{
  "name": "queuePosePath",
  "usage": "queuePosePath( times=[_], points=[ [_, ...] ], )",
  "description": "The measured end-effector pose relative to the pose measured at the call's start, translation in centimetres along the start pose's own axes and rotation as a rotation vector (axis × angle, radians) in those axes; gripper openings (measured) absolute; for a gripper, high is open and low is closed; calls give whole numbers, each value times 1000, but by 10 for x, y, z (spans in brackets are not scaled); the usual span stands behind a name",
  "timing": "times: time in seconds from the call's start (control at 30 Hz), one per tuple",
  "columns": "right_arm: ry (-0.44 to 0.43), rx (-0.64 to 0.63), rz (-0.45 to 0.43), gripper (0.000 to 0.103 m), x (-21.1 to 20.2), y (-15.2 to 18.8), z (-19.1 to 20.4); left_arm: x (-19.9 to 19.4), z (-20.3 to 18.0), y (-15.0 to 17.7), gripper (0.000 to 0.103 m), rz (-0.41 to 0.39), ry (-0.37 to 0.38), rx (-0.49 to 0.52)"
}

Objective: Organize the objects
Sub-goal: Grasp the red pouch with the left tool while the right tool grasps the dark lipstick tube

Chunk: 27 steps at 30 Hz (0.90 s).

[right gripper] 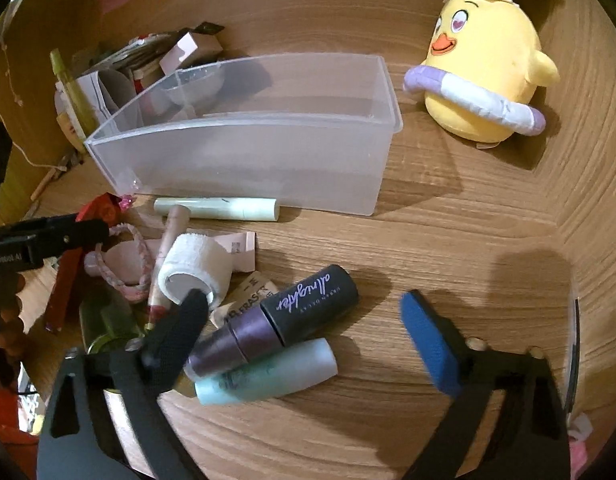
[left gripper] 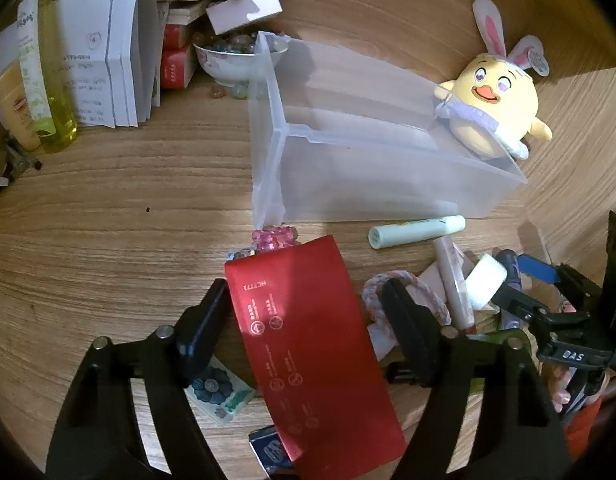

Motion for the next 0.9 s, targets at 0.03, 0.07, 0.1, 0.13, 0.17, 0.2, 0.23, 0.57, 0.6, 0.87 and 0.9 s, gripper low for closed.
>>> queuePosePath(
  times=[0.03,0.07,0.1,0.13,0.17,0.2,0.23,0.57,0.6,0.87,0.9],
  points=[
    [-7,2,10,78,2,1,0,0,-1,0,68,-1,1,1],
    [-17,6,18,72,4,2,0,0,-1,0,65,-2,3,2],
    [-30,13,17,70,3,3,-1,-1,0,1,61,-3,1,4],
    [-30,20,14,66,2,3,-2,-1,0,1,58,-7,0,6],
    [-33,26,12,63,2,4,-3,-3,0,1,57,-12,-1,7],
    [-38,33,11,61,1,4,-4,-4,0,1,56,-16,-2,9],
    [-45,41,10,57,1,5,-4,-5,0,1,55,-19,-2,8],
    [-18,74,-35,45,-9,4,-10,-30,1,-1,53,-104,-12,6],
    [-14,73,-42,44,-11,3,-10,-34,0,-3,53,-120,-18,13],
    [4,69,-76,25,-16,-7,-12,-58,-7,-13,53,-202,-28,25],
    [4,70,-79,25,-16,-8,-12,-60,-8,-14,53,-209,-25,25]
  ],
)
Point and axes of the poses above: each gripper's, at about its wrist camera, not at the fingertips, and x roughly the way its jaws point, z to its left, y to its underside, the point moved 8 cm from there along x, roughly the way its jaws point, and after that the axes turned 9 degrees about -x, right-handed, at the moved point
